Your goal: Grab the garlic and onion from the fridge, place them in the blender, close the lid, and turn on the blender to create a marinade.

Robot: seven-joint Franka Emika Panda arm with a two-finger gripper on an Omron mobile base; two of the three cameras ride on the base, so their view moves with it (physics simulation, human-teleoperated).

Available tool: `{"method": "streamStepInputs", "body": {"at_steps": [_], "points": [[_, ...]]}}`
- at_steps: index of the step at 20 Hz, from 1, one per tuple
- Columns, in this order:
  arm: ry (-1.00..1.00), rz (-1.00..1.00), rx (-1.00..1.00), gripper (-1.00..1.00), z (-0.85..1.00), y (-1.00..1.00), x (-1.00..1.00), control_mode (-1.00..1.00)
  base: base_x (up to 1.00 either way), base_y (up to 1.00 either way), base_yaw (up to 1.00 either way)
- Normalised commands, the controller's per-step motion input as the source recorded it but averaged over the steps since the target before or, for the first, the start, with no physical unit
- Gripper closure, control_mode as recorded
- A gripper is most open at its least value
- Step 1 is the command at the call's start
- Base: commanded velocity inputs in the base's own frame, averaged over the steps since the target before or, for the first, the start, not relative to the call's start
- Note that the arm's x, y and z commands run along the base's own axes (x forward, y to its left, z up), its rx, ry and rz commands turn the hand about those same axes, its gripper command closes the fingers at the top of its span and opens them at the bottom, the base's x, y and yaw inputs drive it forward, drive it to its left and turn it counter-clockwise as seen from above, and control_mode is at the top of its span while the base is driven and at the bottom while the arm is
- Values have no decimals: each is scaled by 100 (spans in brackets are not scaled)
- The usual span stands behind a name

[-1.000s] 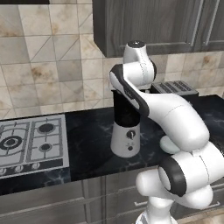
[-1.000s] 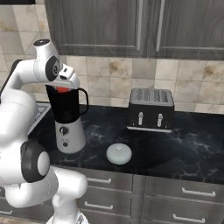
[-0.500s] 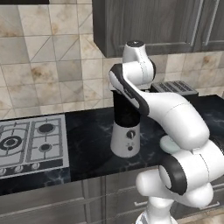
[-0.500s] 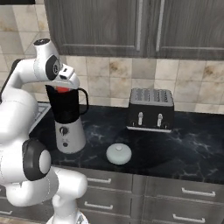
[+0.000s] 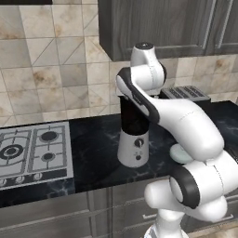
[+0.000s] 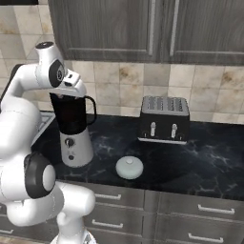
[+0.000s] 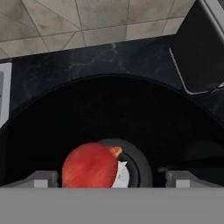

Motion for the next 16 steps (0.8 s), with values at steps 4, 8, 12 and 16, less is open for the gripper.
{"method": "streamStepInputs", "body": {"at_steps": [4, 8, 12, 16], "points": [[-2, 0, 0, -100, 35, 0, -39, -100, 0, 0, 0], [-10, 0, 0, -100, 66, 0, -71, -100, 0, 0, 0], [-2, 0, 8, -100, -21, -47, -95, -100, 0, 0, 0], [0, 0, 11, -100, -48, -80, -100, -100, 0, 0, 0]]}}
